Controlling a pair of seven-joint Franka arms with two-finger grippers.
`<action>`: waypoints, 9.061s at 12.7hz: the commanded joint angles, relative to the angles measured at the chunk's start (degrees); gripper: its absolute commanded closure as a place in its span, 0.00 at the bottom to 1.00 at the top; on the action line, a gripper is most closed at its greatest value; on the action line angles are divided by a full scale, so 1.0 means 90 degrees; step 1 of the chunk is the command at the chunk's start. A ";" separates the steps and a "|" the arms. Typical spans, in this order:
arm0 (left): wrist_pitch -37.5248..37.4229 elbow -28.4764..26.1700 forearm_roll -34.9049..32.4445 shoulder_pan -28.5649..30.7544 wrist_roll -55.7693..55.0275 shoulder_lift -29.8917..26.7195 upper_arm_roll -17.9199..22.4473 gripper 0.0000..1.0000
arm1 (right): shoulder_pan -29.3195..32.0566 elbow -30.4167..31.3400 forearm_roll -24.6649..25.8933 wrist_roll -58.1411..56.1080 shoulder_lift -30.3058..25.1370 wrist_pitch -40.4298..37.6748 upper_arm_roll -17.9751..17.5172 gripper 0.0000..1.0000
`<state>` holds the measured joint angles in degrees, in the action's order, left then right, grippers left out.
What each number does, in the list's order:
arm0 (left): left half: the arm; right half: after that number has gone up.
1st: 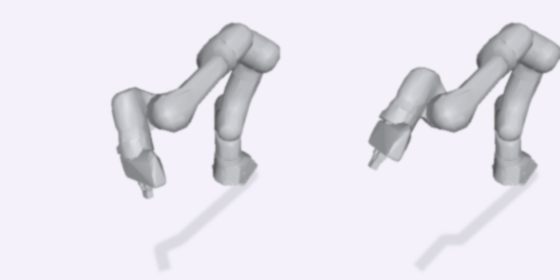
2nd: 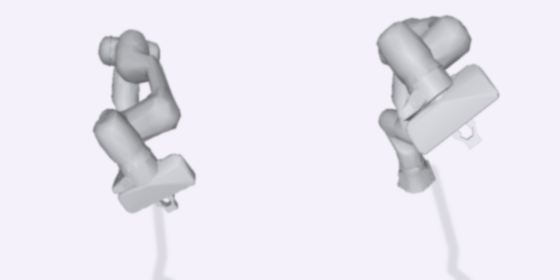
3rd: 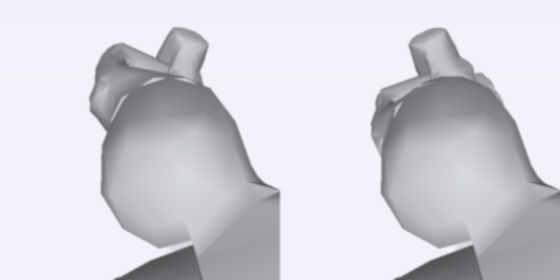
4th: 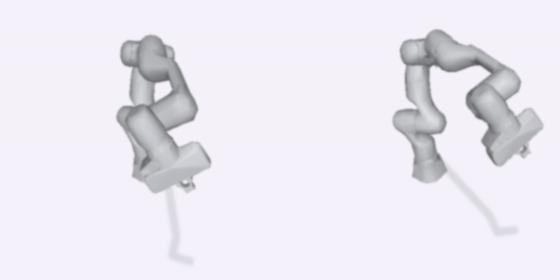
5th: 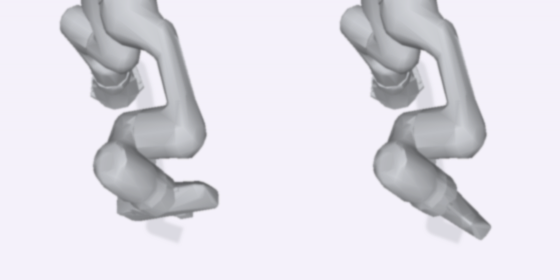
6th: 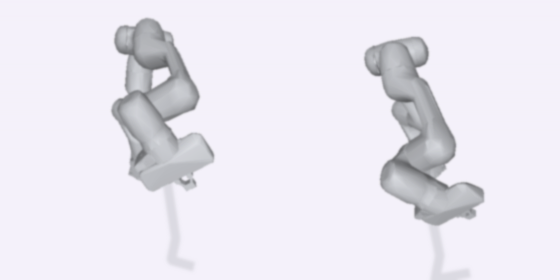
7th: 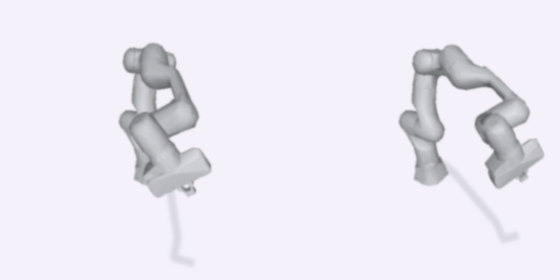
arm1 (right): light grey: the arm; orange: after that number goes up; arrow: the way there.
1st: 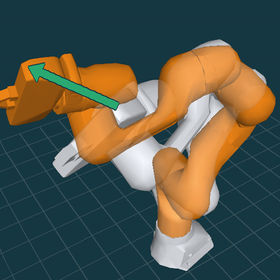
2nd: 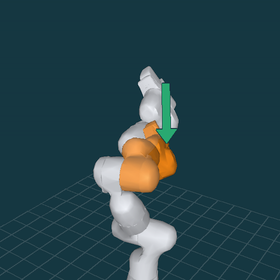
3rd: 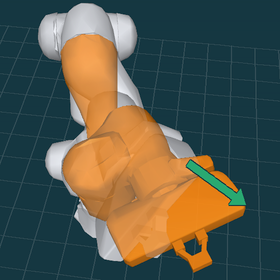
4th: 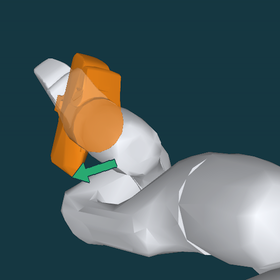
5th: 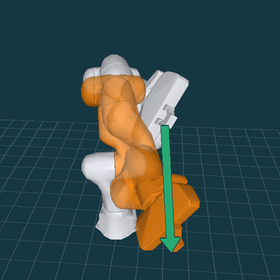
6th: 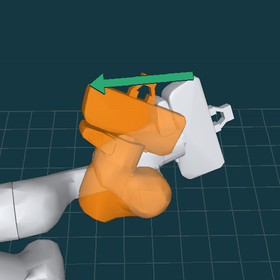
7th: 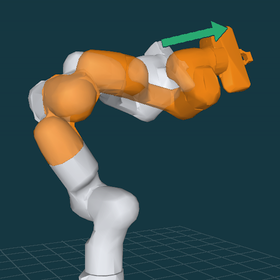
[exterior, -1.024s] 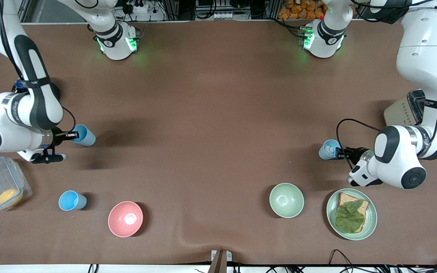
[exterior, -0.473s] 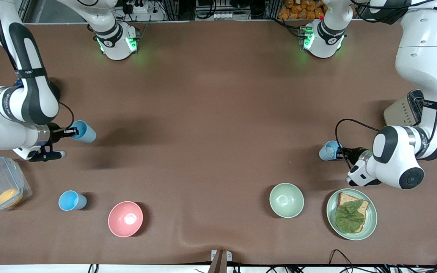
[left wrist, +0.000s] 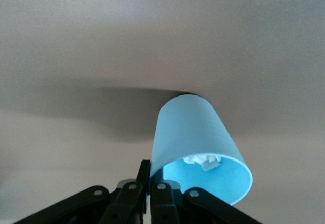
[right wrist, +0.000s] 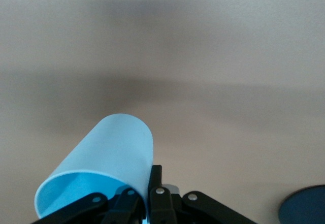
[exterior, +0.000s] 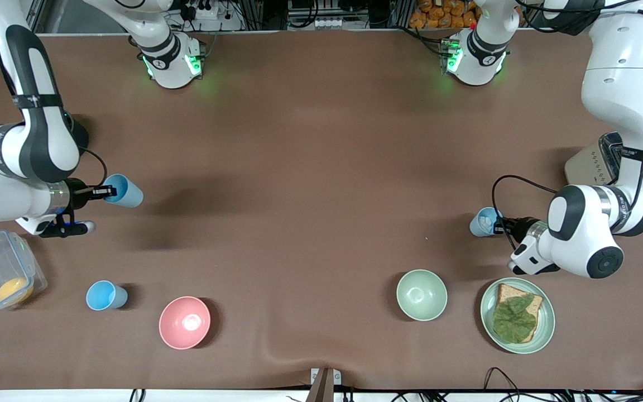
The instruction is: Stack blue cups with both arms
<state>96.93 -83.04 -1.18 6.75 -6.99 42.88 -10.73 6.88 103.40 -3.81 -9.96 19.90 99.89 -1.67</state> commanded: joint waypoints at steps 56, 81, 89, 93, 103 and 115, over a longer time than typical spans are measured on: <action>0.2327 0.0096 0.2202 -0.2861 -0.5893 0.0012 -0.1083 0.00 | -0.2648 -0.1059 -0.2233 0.5206 -0.0219 -0.0689 0.0009 1.00; 0.0236 0.0291 0.0513 -0.0067 -0.1583 -0.3260 -0.0829 0.00 | -0.4906 -0.1997 -0.2049 0.7026 0.1832 0.2017 0.0058 0.63; 0.0197 -0.0735 0.0102 -0.0428 0.0513 -0.4491 0.0265 0.00 | -0.3248 -0.1899 -0.1864 0.4062 0.0711 -0.0157 0.0087 0.00; 0.0061 -0.0471 0.0073 -0.0360 0.0639 -0.4383 0.0265 0.00 | -0.2174 -0.1246 -0.0320 0.2312 -0.0245 -0.0610 0.0078 0.00; -0.0623 -0.0266 0.0083 -0.0213 0.0620 -0.4432 0.0285 0.00 | -0.0579 -0.1478 0.0608 0.0491 -0.2045 -0.1596 0.0078 0.00; -0.0994 -0.0256 -0.0249 -0.0204 0.0669 -0.4647 0.0255 0.00 | -0.0579 -0.1899 0.0306 0.0570 -0.2269 -0.2114 0.0078 0.00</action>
<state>88.88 -85.53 -1.93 4.60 -2.35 1.74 -8.20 1.04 86.03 -0.05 -3.85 1.28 81.67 -0.63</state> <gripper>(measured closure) 0.000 0.000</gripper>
